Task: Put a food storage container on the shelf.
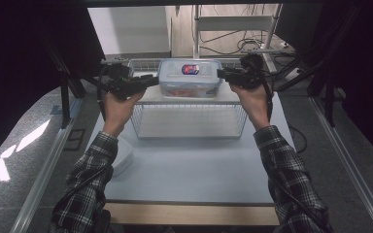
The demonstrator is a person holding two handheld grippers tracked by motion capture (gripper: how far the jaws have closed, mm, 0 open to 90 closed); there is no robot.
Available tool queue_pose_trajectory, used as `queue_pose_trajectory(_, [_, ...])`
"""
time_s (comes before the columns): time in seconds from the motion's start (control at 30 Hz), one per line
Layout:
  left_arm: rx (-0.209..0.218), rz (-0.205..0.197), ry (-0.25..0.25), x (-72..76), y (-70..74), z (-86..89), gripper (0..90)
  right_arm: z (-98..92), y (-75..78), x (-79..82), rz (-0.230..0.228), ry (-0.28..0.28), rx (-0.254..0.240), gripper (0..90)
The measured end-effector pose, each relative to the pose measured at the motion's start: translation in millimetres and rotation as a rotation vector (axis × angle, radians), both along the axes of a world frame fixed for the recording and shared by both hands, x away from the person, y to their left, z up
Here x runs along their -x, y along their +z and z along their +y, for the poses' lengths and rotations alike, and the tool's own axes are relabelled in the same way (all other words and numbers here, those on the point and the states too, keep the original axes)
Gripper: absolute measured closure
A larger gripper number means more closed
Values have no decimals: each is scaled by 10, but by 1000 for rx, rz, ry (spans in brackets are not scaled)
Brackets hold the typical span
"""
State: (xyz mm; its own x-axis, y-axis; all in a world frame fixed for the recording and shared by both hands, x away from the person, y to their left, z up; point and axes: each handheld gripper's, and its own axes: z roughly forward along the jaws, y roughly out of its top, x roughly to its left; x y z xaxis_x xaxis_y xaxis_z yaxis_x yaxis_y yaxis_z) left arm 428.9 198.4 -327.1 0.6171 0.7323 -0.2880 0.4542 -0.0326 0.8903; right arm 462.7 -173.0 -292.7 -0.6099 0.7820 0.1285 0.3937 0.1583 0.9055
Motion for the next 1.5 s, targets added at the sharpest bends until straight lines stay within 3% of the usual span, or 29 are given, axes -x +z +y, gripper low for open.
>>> queue_pose_trajectory(0.07, [-41, -15, -22, 99, -63, -4, 725, -39, -18, 104, -7, 28, -9, 766])
queue_pose_trajectory(0.23, [-61, -5, -56, 136, -159, -52, 808, -52, -153, 302, 18, 111, -19, 847])
queue_pose_trajectory(0.27, [-68, 3, -57, 122, -176, -68, 823, -6, -234, 335, 36, 136, 7, 866])
queue_pose_trajectory(0.33, [-57, 16, -58, 60, -215, -114, 825, 48, -287, 313, 37, 130, 45, 873])
queue_pose_trajectory(0.47, [-93, 17, -44, 2, -243, -203, 824, 80, -321, 220, 46, 123, 55, 883])
queue_pose_trajectory(0.87, [-100, 19, -38, -55, -246, -302, 805, 44, -352, 61, 59, 85, 33, 879])
queue_pose_trajectory(1.03, [-106, 0, -61, 48, -218, -293, 761, 33, -368, 130, 62, 103, 23, 839])
queue_pose_trajectory(1.5, [-168, -40, -81, 456, -401, -190, 400, -38, -539, 473, 47, 163, 29, 494])
